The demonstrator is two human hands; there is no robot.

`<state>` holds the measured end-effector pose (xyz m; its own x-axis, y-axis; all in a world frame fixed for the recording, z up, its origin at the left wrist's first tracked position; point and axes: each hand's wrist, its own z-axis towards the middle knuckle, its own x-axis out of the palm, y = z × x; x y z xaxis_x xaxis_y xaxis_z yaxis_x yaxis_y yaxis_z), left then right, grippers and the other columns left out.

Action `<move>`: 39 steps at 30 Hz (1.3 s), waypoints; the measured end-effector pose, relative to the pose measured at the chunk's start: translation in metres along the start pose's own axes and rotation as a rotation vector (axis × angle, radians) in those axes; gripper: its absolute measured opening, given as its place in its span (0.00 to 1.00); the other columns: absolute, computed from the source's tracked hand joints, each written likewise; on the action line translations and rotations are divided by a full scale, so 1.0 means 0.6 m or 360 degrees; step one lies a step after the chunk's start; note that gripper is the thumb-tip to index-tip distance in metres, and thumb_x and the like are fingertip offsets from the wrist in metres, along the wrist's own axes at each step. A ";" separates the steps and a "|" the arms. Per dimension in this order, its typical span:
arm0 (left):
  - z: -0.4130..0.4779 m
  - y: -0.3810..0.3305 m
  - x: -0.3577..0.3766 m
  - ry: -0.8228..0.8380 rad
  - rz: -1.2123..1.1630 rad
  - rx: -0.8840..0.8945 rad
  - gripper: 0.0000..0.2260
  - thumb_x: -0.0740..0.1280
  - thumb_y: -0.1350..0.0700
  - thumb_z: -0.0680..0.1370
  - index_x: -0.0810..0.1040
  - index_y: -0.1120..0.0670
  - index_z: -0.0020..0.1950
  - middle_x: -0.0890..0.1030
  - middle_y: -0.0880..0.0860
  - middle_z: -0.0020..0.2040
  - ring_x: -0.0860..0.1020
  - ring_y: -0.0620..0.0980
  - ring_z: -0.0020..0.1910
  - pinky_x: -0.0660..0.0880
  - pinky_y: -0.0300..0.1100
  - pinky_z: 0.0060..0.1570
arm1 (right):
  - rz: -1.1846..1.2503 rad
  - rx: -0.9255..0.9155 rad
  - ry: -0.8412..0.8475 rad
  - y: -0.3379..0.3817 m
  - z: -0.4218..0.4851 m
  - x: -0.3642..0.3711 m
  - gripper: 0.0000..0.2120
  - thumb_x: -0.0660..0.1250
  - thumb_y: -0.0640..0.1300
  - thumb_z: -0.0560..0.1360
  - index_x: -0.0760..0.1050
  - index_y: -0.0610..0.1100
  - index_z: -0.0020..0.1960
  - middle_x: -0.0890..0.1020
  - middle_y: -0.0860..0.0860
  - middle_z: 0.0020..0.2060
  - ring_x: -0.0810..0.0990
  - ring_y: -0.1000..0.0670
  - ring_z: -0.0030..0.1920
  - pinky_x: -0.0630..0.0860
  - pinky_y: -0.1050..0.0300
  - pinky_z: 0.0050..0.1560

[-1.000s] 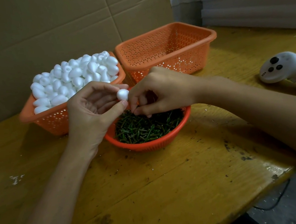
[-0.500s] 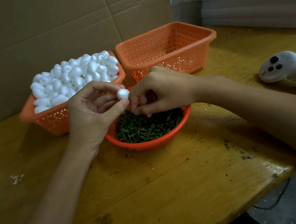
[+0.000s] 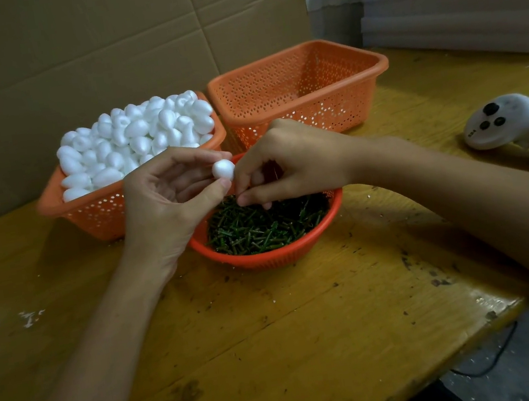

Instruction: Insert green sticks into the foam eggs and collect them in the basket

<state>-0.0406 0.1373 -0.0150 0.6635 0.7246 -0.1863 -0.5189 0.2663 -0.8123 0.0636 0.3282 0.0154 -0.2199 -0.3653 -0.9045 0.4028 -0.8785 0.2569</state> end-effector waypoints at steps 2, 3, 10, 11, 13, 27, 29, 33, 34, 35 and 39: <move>0.000 -0.001 0.002 -0.0022 -0.0012 -0.0002 0.13 0.77 0.70 0.72 0.82 0.58 0.53 0.88 0.54 0.54 0.87 0.53 0.54 0.82 0.41 0.55 | 0.0002 -0.0002 -0.0002 0.000 -0.001 0.000 0.06 0.71 0.50 0.80 0.85 0.49 0.50 0.85 0.58 0.34 0.83 0.58 0.39 0.77 0.53 0.45; 0.000 -0.001 0.003 -0.0036 -0.0013 -0.0002 0.13 0.78 0.69 0.71 0.82 0.58 0.53 0.88 0.53 0.53 0.87 0.52 0.53 0.82 0.41 0.55 | 0.0000 -0.0002 -0.0001 0.000 -0.001 0.000 0.06 0.71 0.50 0.80 0.85 0.49 0.49 0.85 0.58 0.34 0.83 0.59 0.39 0.77 0.53 0.45; -0.001 0.001 0.006 -0.0048 0.0008 -0.0028 0.13 0.78 0.69 0.72 0.83 0.57 0.53 0.89 0.48 0.47 0.88 0.49 0.50 0.82 0.40 0.54 | -0.0010 -0.0005 -0.0003 -0.001 0.000 0.001 0.06 0.71 0.51 0.80 0.85 0.50 0.50 0.85 0.59 0.34 0.83 0.59 0.39 0.76 0.58 0.43; -0.001 0.000 0.006 -0.0046 0.0005 -0.0030 0.13 0.78 0.69 0.72 0.84 0.56 0.53 0.89 0.48 0.48 0.88 0.49 0.50 0.82 0.40 0.54 | -0.0009 -0.0004 -0.0001 -0.001 0.000 0.001 0.06 0.72 0.51 0.80 0.86 0.50 0.50 0.85 0.59 0.34 0.83 0.59 0.39 0.76 0.58 0.43; 0.000 -0.001 0.004 -0.0049 -0.0003 -0.0027 0.14 0.78 0.68 0.72 0.84 0.56 0.54 0.89 0.49 0.49 0.87 0.50 0.51 0.82 0.40 0.54 | -0.0009 -0.0004 0.0001 -0.001 0.000 0.001 0.06 0.72 0.51 0.80 0.86 0.50 0.50 0.85 0.59 0.34 0.83 0.59 0.39 0.76 0.58 0.43; 0.002 0.002 0.005 -0.0049 0.0025 -0.0002 0.14 0.79 0.64 0.70 0.83 0.60 0.54 0.88 0.56 0.53 0.88 0.54 0.52 0.83 0.42 0.53 | 0.0001 -0.0037 -0.0001 -0.004 0.001 0.003 0.05 0.73 0.50 0.79 0.87 0.51 0.51 0.86 0.58 0.34 0.83 0.60 0.39 0.76 0.59 0.42; 0.002 0.002 0.004 -0.0048 0.0021 -0.0006 0.13 0.79 0.64 0.71 0.83 0.60 0.54 0.88 0.56 0.53 0.88 0.54 0.52 0.83 0.42 0.54 | 0.0012 -0.0040 -0.0003 -0.004 0.000 0.003 0.06 0.73 0.50 0.79 0.87 0.51 0.51 0.86 0.58 0.34 0.84 0.60 0.39 0.77 0.58 0.43; 0.002 0.001 0.005 -0.0034 0.0024 -0.0006 0.12 0.78 0.65 0.71 0.83 0.58 0.52 0.88 0.56 0.54 0.87 0.54 0.53 0.82 0.42 0.55 | 0.0009 -0.0037 0.0003 -0.005 0.001 0.003 0.05 0.73 0.50 0.79 0.87 0.51 0.50 0.86 0.59 0.34 0.83 0.61 0.39 0.77 0.58 0.43; 0.002 0.002 0.005 -0.0030 0.0032 0.0003 0.12 0.78 0.66 0.71 0.83 0.58 0.52 0.87 0.56 0.54 0.87 0.53 0.53 0.82 0.42 0.56 | 0.0009 -0.0036 0.0004 -0.006 0.001 0.004 0.05 0.73 0.50 0.79 0.87 0.51 0.50 0.85 0.59 0.34 0.83 0.61 0.39 0.76 0.59 0.43; 0.002 0.002 0.005 -0.0029 0.0036 0.0009 0.13 0.78 0.67 0.71 0.83 0.57 0.53 0.87 0.56 0.54 0.87 0.53 0.53 0.82 0.42 0.56 | 0.0010 -0.0035 0.0004 -0.006 0.001 0.004 0.05 0.73 0.50 0.79 0.87 0.51 0.50 0.85 0.59 0.34 0.83 0.61 0.39 0.76 0.60 0.43; 0.002 0.005 0.003 -0.0013 0.0038 0.0010 0.12 0.78 0.68 0.72 0.84 0.56 0.52 0.87 0.53 0.51 0.87 0.51 0.52 0.82 0.41 0.55 | 0.0008 -0.0047 -0.0008 -0.008 0.001 0.005 0.04 0.73 0.49 0.79 0.87 0.51 0.50 0.86 0.59 0.34 0.83 0.62 0.39 0.74 0.63 0.41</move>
<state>-0.0414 0.1402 -0.0174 0.6464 0.7360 -0.2012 -0.5380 0.2527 -0.8042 0.0606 0.3309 0.0115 -0.2223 -0.3715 -0.9014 0.4297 -0.8672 0.2514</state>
